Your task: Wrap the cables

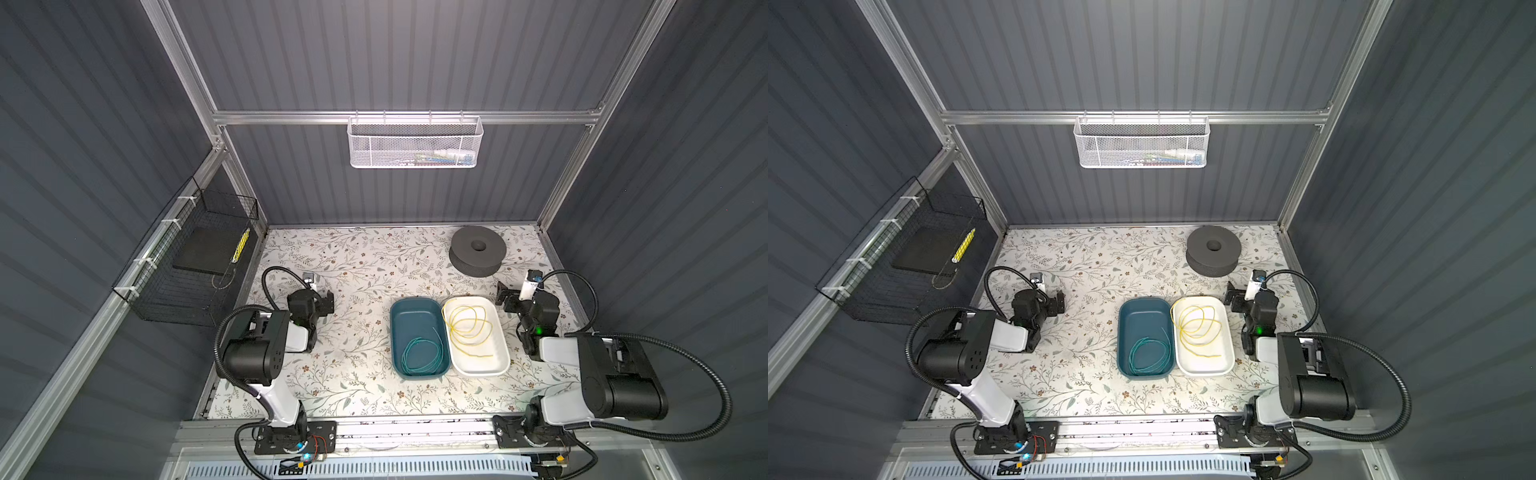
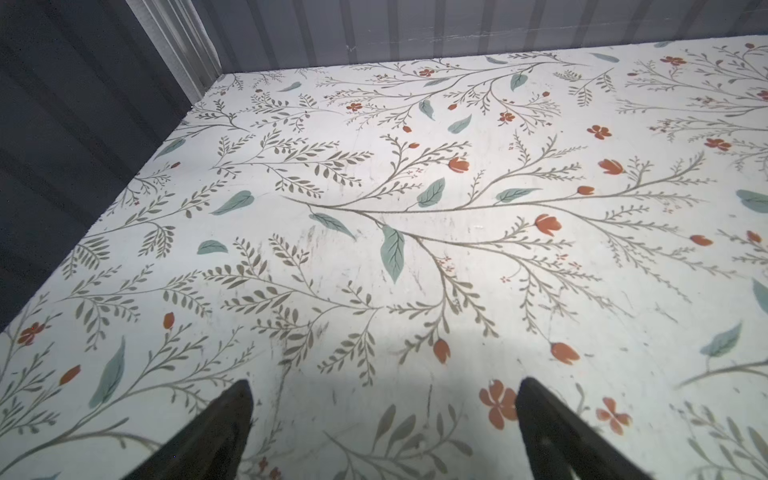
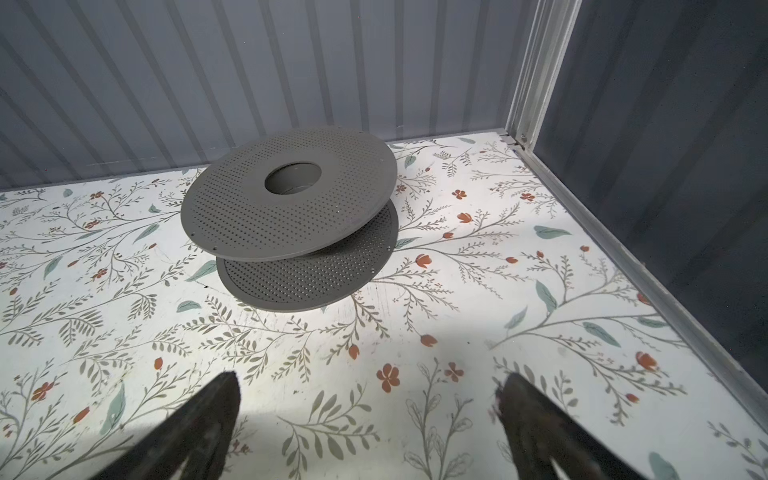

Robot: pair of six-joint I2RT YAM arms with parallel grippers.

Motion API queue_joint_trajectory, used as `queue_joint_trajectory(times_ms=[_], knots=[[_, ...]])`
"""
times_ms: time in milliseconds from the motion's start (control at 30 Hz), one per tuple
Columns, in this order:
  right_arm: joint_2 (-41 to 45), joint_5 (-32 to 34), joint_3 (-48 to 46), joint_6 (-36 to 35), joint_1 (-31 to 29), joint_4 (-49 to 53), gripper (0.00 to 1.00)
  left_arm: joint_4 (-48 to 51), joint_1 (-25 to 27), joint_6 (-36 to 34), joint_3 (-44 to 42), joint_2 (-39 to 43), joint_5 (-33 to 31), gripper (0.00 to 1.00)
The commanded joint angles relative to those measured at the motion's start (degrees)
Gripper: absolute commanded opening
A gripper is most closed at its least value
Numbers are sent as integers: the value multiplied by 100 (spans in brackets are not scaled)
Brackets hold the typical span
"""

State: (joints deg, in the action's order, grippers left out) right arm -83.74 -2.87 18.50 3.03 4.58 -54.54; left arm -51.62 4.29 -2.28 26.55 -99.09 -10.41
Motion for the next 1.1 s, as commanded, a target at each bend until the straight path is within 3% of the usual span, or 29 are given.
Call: queue_joint_trajectory(times_ms=[0,1067], knots=[[33,-45,48,31,13,-27,99,2,11,70,80,66,49,99],[40,-151,22,-57,-36,-74,99,-37,10,70,70,67,16,99]])
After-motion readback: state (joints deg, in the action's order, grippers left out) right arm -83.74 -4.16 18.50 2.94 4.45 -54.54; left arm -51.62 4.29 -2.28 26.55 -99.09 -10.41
